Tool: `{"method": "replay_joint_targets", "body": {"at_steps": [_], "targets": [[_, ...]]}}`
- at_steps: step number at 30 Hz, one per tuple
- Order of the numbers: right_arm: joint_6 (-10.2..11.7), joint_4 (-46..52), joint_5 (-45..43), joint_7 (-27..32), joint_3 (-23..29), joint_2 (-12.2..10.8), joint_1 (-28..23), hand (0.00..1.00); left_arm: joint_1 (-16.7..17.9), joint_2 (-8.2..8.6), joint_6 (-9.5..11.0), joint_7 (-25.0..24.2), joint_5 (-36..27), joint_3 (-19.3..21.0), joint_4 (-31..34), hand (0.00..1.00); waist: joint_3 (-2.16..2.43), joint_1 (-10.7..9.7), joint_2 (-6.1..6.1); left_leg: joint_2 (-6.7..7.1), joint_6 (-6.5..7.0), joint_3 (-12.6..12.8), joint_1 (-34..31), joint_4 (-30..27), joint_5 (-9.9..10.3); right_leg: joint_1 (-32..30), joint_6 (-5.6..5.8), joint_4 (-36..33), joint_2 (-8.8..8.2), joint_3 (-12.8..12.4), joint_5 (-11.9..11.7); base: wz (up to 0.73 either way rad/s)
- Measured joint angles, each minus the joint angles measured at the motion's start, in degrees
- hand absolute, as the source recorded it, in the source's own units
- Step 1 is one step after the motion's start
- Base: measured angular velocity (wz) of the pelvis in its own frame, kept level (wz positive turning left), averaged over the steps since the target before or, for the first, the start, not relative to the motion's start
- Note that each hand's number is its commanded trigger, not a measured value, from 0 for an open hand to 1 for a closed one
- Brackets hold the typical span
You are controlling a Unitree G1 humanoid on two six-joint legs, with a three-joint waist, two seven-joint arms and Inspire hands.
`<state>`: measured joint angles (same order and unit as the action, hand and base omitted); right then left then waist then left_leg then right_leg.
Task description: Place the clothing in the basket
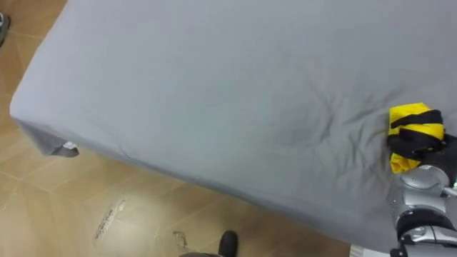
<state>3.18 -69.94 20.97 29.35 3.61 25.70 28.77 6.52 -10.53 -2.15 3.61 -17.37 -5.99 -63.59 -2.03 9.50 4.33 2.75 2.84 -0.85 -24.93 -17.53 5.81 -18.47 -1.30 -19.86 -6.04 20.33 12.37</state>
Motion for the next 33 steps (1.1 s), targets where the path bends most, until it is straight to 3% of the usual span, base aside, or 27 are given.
{"method": "replay_joint_targets", "body": {"at_steps": [5,9,10,14,16,18,20,23,30,33], "targets": [[-0.03,-0.89,2.6,-2.45,0.06,-0.42,-2.14,1.0,-0.09,-0.29,0.35,0.9,0.08,0.3,1.8,0.0,-0.21,-1.43,-1.38,-0.07,0.22,2.41,3.22,1.18,-0.13,2.81,0.34,1.29,0.06,-1.79,0.66,-0.05],[-0.29,3.05,3.9,-2.48,0.18,-0.79,-6.5,1.0,-0.06,-0.78,1.45,1.3,0.05,0.36,3.93,0.0,0.31,-2.31,-3.42,-0.19,0.22,3.89,5.67,2.42,-0.13,4.4,0.5,2.3,0.21,-3.18,0.76,-0.17],[-0.38,6.14,3.73,-2.4,0.5,-1.14,-8.39,1.0,0.11,-0.78,1.66,1.31,0.14,1.04,4.25,0.0,0.69,-3.01,-4.18,-0.29,0.22,5.14,6.71,3.14,-0.12,4.92,0.54,2.46,0.21,-3.78,0.77,-0.3],[-0.46,16.93,3.51,-2.26,0.99,-2.75,-16.03,1.0,0.28,-1.29,1.95,2.15,0.57,4.24,4.3,0.0,1.33,-4.87,-6.75,-0.55,0.16,8.44,12.38,4.47,-0.02,10.06,0.88,5.19,1.15,-6.68,0.25,-0.33],[-0.53,23.23,3.53,-2.56,1.02,-4.01,-20.24,1.0,0.78,-1.26,2.17,2.33,0.59,4.23,4.25,0.0,1.62,-5.21,-7.25,-0.87,-0.31,9.29,15.59,5.47,0.51,12.8,0.92,6.69,1.69,-8.01,-0.11,-0.43],[-0.53,27.84,3.51,-3.37,0.99,-5.47,-23.59,1.0,1.64,-1.16,2.17,2.28,0.69,4.19,4.51,0.0,1.99,-6.1,-7.44,-1.08,-0.74,9.54,18.37,5.95,1.47,15.39,0.92,8.32,2.25,-9.15,-0.22,-0.43],[-0.62,29.03,3.15,-4.86,1.08,-6.27,-25.88,1.0,1.81,-0.82,2.16,2.28,0.86,4.22,4.66,0.0,2.07,-8.39,-7.32,-1.64,-0.87,10.33,21.26,6.68,2.74,17.71,0.92,9.26,2.76,-10.16,-0.18,-0.22],[-0.79,31.5,3.01,-6.14,1.19,-7.86,-27.9,1.0,1.96,-0.27,2.14,2.31,0.92,4.25,4.68,0.0,2.09,-9.48,-7.18,-2.07,-0.89,12.35,23.65,8.34,2.94,18.2,0.82,9.15,3.56,-12.59,-0.27,-0.46],[-0.82,35.42,1.94,-7.65,2.67,-8.25,-30.89,1.0,2.6,0.44,2.05,0.93,4.15,4.97,4.63,0.0,2.06,-12.31,-7.01,-2.34,-1.33,14.86,27.11,9.42,3.22,19.65,0.68,9.34,4.24,-17.04,-0.74,-0.37],[-0.78,35.42,0.12,-7.95,3.36,-8.37,-31.47,1.0,2.67,0.46,0.9,0.45,4.55,5.47,4.47,0.0,2.05,-13.24,-6.92,-2.46,-1.33,15.68,27.97,9.42,3.23,19.7,0.63,9.26,4.44,-18.64,-0.78,-0.32]]}}
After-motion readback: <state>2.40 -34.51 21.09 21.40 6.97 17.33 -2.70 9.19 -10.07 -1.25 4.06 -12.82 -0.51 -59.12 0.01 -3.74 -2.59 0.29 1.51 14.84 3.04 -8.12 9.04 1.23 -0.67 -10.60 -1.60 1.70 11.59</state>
